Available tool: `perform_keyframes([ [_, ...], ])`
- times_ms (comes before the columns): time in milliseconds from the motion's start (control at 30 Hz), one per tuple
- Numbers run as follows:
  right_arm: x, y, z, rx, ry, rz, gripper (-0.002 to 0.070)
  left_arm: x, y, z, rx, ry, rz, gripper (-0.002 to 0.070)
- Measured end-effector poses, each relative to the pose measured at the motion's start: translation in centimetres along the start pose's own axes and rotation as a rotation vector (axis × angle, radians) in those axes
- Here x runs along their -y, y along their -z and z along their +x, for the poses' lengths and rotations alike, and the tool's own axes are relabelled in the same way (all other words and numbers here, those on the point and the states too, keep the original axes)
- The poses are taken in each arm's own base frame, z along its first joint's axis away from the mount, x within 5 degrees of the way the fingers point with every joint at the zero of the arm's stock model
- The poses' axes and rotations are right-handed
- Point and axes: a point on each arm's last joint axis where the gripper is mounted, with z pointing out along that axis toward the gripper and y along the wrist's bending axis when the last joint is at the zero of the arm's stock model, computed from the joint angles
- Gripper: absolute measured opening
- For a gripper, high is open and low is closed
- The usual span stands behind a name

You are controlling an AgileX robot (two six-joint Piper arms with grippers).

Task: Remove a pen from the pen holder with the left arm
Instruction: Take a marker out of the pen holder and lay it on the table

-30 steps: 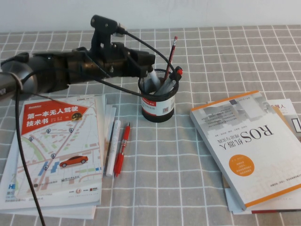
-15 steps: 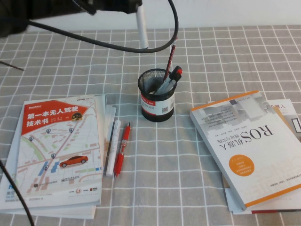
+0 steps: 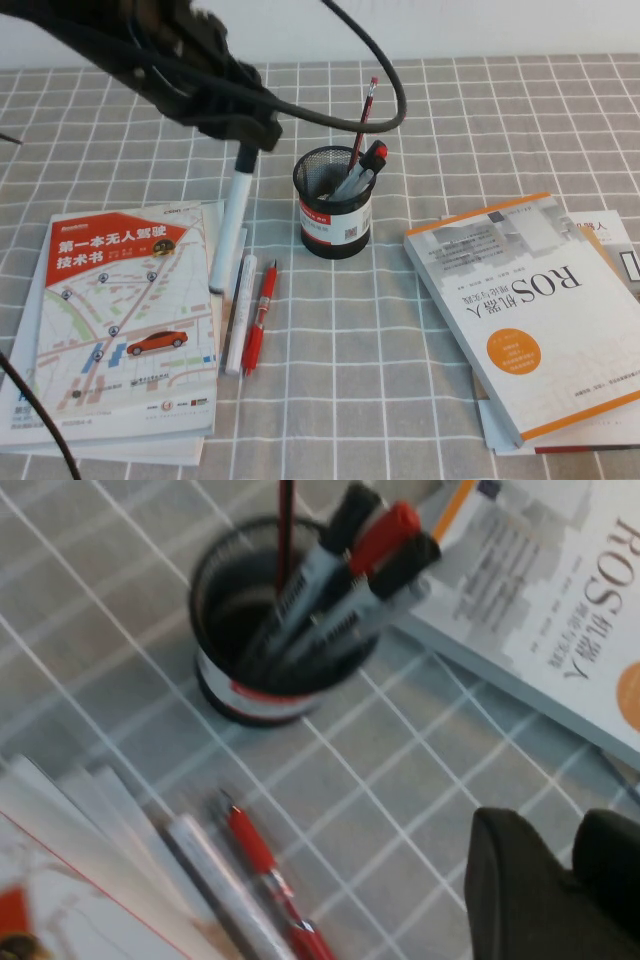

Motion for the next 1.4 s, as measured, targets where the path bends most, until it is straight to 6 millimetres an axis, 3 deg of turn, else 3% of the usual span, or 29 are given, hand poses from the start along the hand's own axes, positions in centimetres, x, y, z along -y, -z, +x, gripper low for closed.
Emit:
perform_keyframes([
  [367, 0.0, 0.0, 0.0, 0.000, -0.011, -0.005, -0.0013, -1.8, -9.4, 3.8, -0.248, 0.239, 0.121, 0.0090],
  [667, -0.1, 0.0, 0.0, 0.000, -0.018, -0.008, -0.0013, -3.3, -14.1, 3.6, -0.180, 0.360, 0.107, 0.0090],
  [900, -0.1, 0.0, 0.0, 0.000, -0.018, -0.008, -0.0013, -4.6, -18.4, 4.9, -0.236, 0.445, 0.095, 0.0090],
  [1100, -0.1, 0.0, 0.0, 0.000, -0.018, -0.008, -0.0013, -5.3, -20.5, 5.6, -0.244, 0.484, 0.079, 0.0090],
  [1400, -0.1, 0.0, 0.0, 0.000, -0.018, -0.008, -0.0013, -6.0, -20.7, 5.2, -0.183, 0.533, 0.021, 0.0090],
])
